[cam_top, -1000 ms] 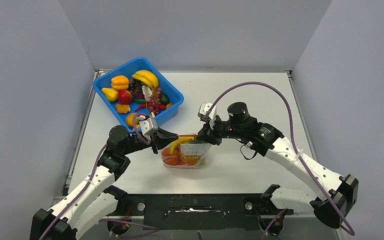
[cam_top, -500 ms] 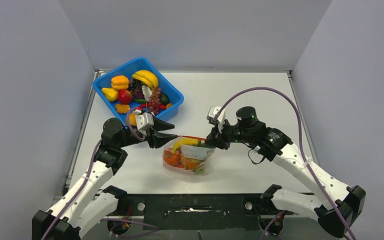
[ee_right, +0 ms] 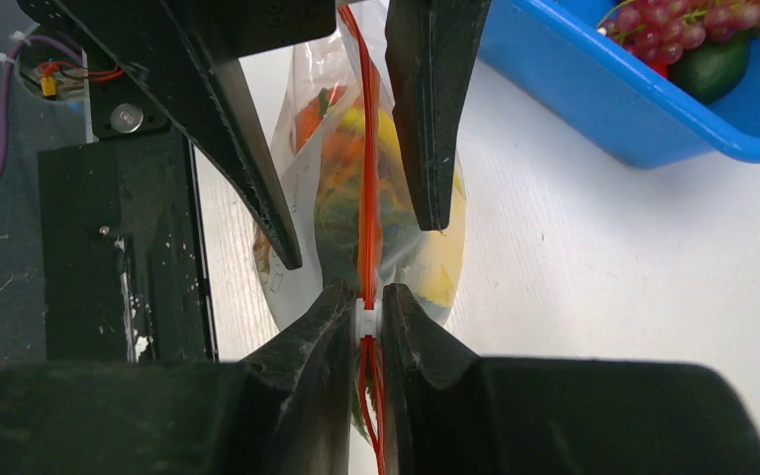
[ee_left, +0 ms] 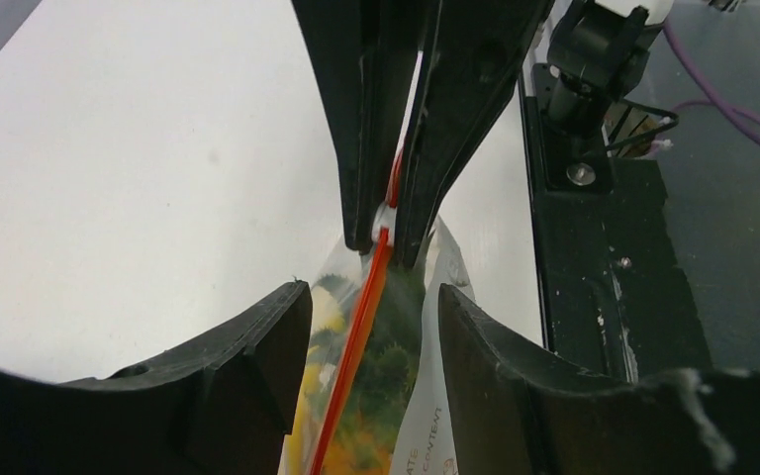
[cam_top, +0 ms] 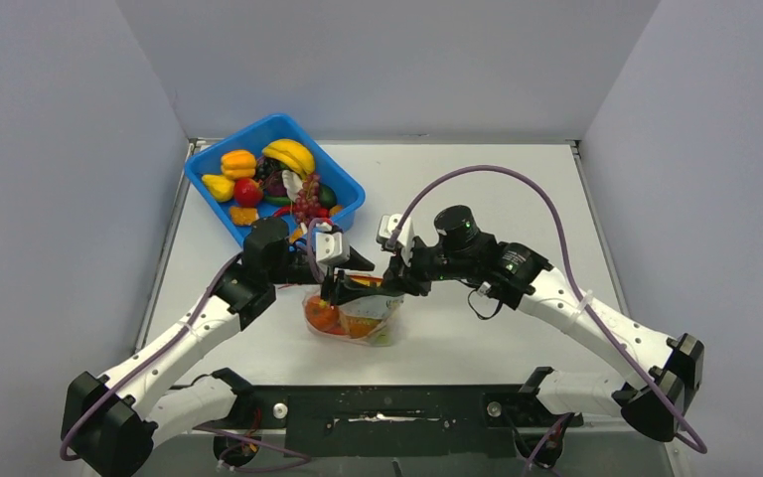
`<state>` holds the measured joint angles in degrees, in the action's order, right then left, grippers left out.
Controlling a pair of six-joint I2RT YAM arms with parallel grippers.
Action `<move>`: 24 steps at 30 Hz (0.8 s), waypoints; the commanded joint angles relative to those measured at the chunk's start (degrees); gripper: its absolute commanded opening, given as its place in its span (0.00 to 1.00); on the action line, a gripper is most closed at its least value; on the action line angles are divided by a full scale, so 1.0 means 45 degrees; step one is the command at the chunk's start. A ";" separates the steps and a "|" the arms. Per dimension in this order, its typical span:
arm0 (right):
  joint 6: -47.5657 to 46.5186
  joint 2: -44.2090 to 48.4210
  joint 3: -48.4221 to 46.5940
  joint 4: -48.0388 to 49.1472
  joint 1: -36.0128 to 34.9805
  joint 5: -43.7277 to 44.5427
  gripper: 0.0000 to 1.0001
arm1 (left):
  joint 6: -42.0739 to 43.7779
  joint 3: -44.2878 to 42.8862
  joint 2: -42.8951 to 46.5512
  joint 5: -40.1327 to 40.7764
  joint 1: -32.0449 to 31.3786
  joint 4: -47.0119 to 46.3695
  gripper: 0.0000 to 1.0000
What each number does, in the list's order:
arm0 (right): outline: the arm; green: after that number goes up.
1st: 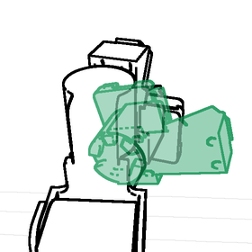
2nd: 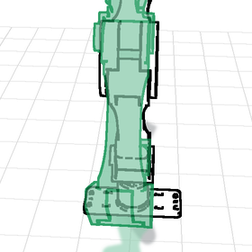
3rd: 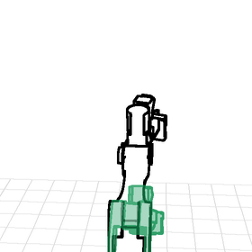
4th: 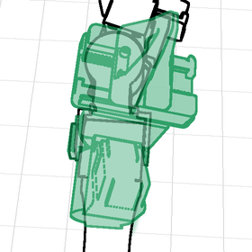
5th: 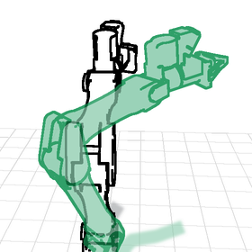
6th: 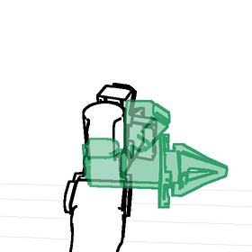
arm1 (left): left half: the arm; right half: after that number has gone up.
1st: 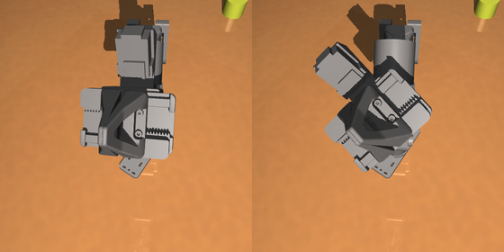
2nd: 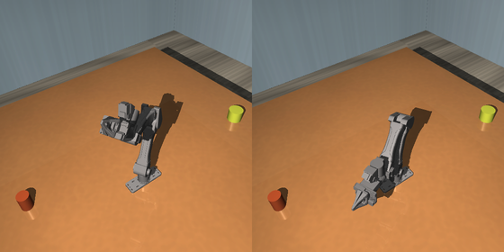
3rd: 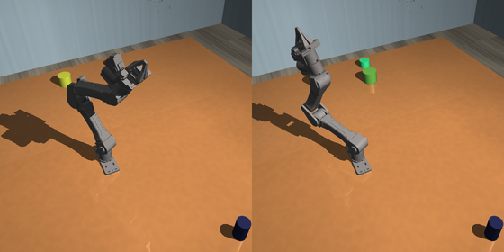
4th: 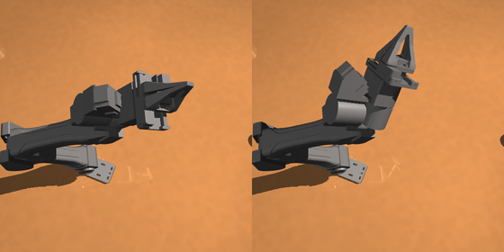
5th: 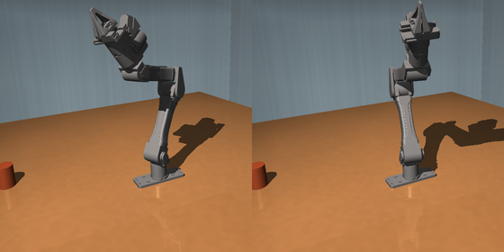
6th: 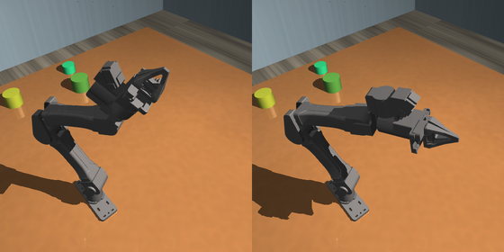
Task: Place the food in the zip-top bag and seal the zipper
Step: Zip the zipper food storage bag at the center of the board.
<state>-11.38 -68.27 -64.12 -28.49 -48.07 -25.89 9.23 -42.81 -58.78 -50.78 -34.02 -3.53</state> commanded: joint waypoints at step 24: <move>0.0275 0.3285 0.1588 -0.0452 0.1601 0.1824 0.00 | 0.2969 -0.0022 0.1309 -0.0293 0.0994 0.2818 0.00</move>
<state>-9.96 -58.04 -57.93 -25.82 -45.56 -23.14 19.22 -42.96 -56.14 -49.76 -33.52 4.93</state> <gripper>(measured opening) 0.126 0.019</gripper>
